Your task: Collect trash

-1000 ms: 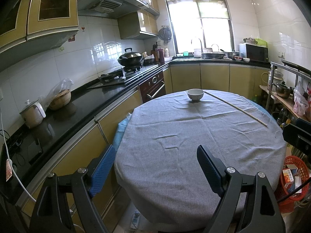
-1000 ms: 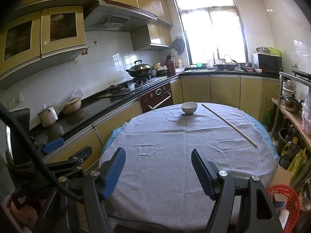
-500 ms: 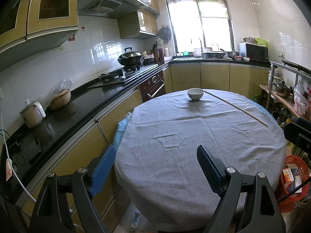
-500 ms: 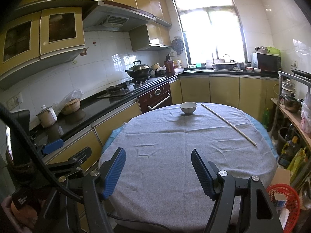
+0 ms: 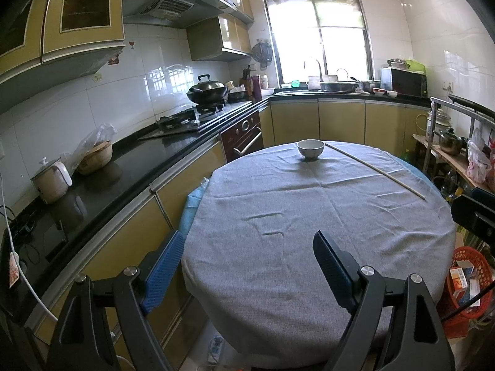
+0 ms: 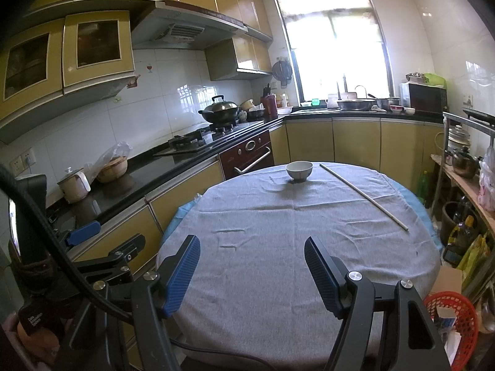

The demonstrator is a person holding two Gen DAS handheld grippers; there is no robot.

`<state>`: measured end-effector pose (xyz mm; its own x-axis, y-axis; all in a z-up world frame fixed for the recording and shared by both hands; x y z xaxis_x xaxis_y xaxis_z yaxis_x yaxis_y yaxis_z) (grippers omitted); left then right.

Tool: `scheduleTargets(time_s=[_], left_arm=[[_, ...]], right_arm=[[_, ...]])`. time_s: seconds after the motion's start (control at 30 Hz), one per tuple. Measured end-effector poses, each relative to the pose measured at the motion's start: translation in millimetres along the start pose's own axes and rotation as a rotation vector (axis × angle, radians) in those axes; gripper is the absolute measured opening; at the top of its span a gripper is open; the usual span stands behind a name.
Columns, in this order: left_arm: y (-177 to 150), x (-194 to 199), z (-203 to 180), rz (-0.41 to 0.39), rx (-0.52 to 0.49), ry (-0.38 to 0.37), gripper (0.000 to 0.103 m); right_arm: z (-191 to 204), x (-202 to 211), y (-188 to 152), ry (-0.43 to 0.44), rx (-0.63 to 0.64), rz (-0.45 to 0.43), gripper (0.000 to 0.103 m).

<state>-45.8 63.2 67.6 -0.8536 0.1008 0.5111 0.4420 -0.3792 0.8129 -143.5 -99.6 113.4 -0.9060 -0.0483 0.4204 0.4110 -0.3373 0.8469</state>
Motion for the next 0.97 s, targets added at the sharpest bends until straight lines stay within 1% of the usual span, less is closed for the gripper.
scheduleTargets(time_s=[0.53,0.7,0.77,0.87,0.93,0.97], left_arm=[[-0.3,-0.8,-0.4,0.000,-0.005,-0.003,0.086],[3.7,-8.2,-3.1,0.005,-0.003,-0.010,0.086],[4.3,-14.4,-7.7,0.012,-0.004,-0.017,0.086],[2.6,-33.9,-19.4,0.041,-0.001,-0.055,0.086],[-0.8,-53.0,-29.8,0.078,0.007,-0.086,0.086],[-4.6,-68.0,-38.5,0.109,0.005,-0.114,0.086]], right_arm=[[-0.3,-0.5,-0.2,-0.001,0.003,-0.001,0.073],[-6.2,-7.7,2.9,-0.015,0.015,0.008,0.073],[-10.5,-14.2,4.3,-0.029,0.019,0.014,0.073],[-30.3,-30.5,6.4,-0.059,0.001,0.033,0.075],[-47.5,-43.3,7.0,-0.085,-0.019,0.038,0.076],[-59.9,-52.0,7.1,-0.105,-0.032,0.041,0.077]])
Point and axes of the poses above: each gripper's, at about its wrist camera, not at the fingertips, and x roughly against the way its jaws point, z to its left, y to its top, the point moved 9 cm from there along -x, roughly the way its jaws point, and after that the axes turned 9 degrees about -x, right-handed, at the moved point
